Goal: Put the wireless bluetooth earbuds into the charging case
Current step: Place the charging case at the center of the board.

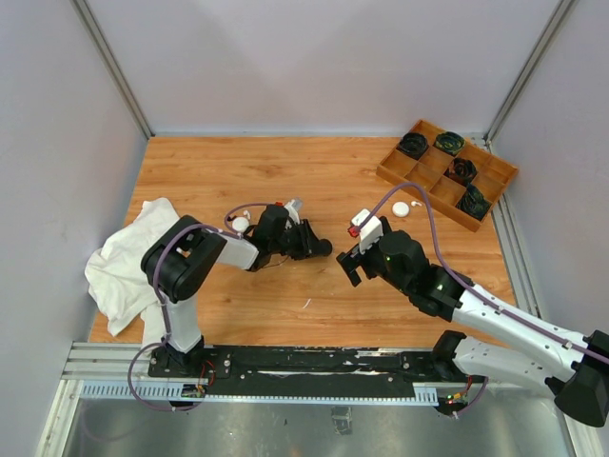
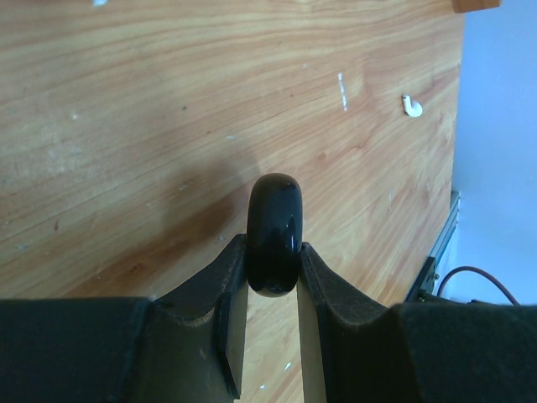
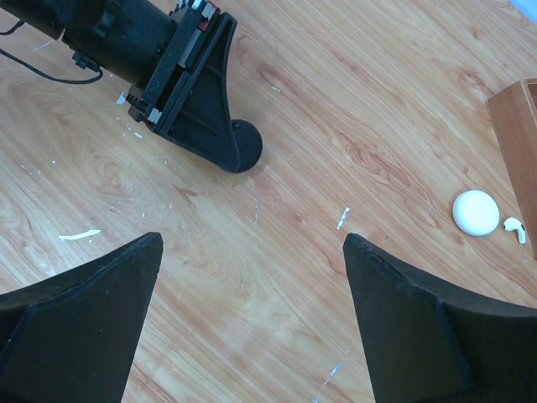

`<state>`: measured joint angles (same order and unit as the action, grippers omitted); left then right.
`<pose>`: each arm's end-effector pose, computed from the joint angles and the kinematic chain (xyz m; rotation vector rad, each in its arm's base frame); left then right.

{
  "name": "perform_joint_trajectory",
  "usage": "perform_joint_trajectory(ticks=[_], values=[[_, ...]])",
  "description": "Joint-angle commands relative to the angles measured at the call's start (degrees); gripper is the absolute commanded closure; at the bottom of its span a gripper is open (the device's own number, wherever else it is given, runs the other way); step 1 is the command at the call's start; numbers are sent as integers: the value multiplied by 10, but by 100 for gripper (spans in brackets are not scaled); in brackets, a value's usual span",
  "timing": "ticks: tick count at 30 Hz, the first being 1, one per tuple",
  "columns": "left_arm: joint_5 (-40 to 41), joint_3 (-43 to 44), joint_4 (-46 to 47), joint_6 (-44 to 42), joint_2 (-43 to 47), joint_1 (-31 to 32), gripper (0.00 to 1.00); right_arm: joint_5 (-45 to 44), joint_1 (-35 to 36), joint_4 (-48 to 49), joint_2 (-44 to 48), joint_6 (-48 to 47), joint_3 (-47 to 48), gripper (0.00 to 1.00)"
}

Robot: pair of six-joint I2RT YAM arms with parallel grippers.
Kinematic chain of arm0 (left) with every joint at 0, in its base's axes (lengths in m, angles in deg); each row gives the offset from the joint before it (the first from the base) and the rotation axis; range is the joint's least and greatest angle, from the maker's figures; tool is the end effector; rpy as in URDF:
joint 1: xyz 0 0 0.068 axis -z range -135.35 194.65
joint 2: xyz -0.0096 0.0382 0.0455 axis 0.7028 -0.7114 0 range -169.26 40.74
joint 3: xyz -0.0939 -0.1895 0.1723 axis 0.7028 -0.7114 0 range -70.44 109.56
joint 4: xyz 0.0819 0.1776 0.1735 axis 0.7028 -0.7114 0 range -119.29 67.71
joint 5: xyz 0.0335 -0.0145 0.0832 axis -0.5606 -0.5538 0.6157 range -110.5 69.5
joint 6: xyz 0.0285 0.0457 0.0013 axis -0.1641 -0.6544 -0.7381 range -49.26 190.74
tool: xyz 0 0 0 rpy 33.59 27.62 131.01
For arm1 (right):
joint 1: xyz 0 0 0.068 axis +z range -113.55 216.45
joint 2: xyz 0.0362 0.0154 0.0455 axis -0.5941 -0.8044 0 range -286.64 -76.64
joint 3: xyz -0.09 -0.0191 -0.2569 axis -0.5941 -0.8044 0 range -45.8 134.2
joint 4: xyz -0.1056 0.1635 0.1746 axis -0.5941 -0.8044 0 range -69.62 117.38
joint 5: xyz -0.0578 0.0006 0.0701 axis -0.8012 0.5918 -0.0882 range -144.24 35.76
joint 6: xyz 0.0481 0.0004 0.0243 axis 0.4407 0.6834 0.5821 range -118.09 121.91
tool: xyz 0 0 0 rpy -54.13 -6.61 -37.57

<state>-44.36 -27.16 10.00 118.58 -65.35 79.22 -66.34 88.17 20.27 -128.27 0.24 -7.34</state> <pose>0.2803 -0.2105 0.1225 0.0102 2.3333 -1.2402 0.1362 0.1605 0.2855 -0.7399 1.7883 0.3835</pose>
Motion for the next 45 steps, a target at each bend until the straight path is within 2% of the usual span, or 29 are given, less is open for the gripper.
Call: perform_joint_trajectory(ticks=[1, 5, 11, 16, 23, 26, 31, 33, 40, 45], values=[[-12, 0, -2, 35, -14, 0, 81, -13, -8, 23, 5, 4, -7, 10], [-9, -15, -2, 44, -12, 1, 73, -10, -8, 23, 4, 6, -6, 10], [18, -29, -21, 34, 7, 2, 55, -11, -8, 18, 10, 10, -6, 10], [35, -35, -40, 23, 19, 2, 48, -18, -8, 7, 14, 17, -4, 9], [98, -56, -98, -11, 70, 1, 41, -34, -8, -19, 12, 21, 13, 6], [126, -63, -116, -27, 98, 0, 33, -50, -9, -32, 4, 26, 26, 6], [180, -65, -171, -67, 160, -2, 29, -68, -13, -57, -13, 23, 50, 0], [212, -66, -196, -86, 192, -3, 26, -76, -20, -72, -24, 25, 61, 1], [327, -70, -253, -170, 313, -6, 21, -82, -57, -96, -78, 43, 104, 2], [390, -92, -251, -214, 392, -6, 12, -54, -118, -122, -125, 82, 144, 2]])
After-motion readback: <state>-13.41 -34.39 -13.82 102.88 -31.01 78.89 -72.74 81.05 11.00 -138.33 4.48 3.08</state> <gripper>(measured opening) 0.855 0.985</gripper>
